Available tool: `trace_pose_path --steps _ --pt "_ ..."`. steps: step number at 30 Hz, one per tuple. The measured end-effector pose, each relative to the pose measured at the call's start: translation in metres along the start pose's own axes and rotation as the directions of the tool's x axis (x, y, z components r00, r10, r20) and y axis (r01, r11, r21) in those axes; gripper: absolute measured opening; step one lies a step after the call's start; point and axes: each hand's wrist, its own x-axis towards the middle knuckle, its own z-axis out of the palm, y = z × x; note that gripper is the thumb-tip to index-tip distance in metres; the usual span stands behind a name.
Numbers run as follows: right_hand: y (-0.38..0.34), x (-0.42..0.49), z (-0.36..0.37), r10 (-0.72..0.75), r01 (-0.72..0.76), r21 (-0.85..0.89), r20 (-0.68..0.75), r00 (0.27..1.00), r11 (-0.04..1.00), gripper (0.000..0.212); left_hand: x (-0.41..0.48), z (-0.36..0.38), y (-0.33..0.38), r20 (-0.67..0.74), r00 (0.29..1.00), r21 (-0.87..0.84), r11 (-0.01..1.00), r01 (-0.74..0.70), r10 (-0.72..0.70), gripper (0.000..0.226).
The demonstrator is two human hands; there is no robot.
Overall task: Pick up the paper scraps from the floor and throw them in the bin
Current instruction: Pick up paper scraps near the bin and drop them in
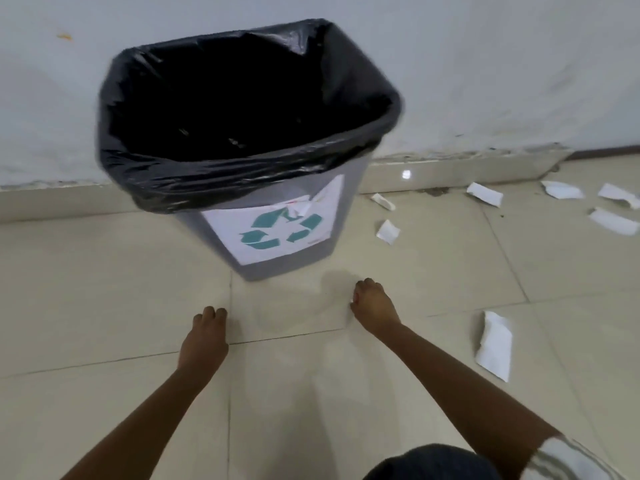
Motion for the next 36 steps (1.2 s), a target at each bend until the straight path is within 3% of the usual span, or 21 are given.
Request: trace_pose_path --steps 2,6,10,14,18,21,24,27,31,36 --pt "0.018 -0.016 -0.012 0.089 -0.078 0.151 -0.066 0.994 0.985 0.014 -0.003 -0.007 0.024 0.023 0.999 -0.087 0.996 -0.021 0.023 0.028" --pt "0.078 -0.059 -0.038 0.297 -0.201 0.366 -0.23 0.927 0.909 0.032 -0.007 -0.03 0.113 0.156 0.969 -0.332 0.934 -0.132 0.192 0.008" --pt "0.145 -0.099 -0.065 0.511 -0.316 0.468 -0.38 0.771 0.825 0.04 -0.039 -0.056 0.209 0.384 0.836 -0.436 0.875 -0.21 0.391 0.01" --pt "0.178 -0.111 -0.073 0.602 -0.335 0.567 -0.387 0.698 0.752 0.045 -0.041 -0.063 0.248 0.404 0.795 -0.526 0.826 -0.202 0.452 0.025" --pt "0.196 -0.111 -0.067 0.703 -0.334 0.719 -0.296 0.647 0.61 0.032 -0.025 -0.052 0.278 0.417 0.801 -0.64 0.765 -0.078 0.43 0.027" --pt "0.206 -0.113 -0.061 0.713 -0.377 0.733 -0.207 0.669 0.567 0.026 -0.023 -0.036 0.304 0.459 0.774 -0.722 0.69 0.038 0.437 0.028" --pt "0.213 -0.115 -0.063 0.674 -0.453 0.632 -0.153 0.723 0.629 0.045 -0.026 -0.023 0.33 0.518 0.724 -0.755 0.641 0.139 0.454 0.03" --pt "0.214 -0.109 -0.064 0.664 -0.53 0.515 -0.107 0.74 0.674 0.056 -0.023 -0.016 0.35 0.522 0.73 -0.787 0.579 0.212 0.441 0.028" --pt "0.21 -0.093 -0.058 0.69 -0.575 0.492 -0.075 0.719 0.653 0.073 -0.008 -0.014 0.361 0.473 0.775 -0.758 0.642 0.115 0.419 0.029" --pt "0.205 -0.08 -0.051 0.658 -0.561 0.429 -0.114 0.744 0.708 0.048 0.02 -0.018 0.358 0.398 0.84 -0.726 0.687 0.043 0.368 0.031"
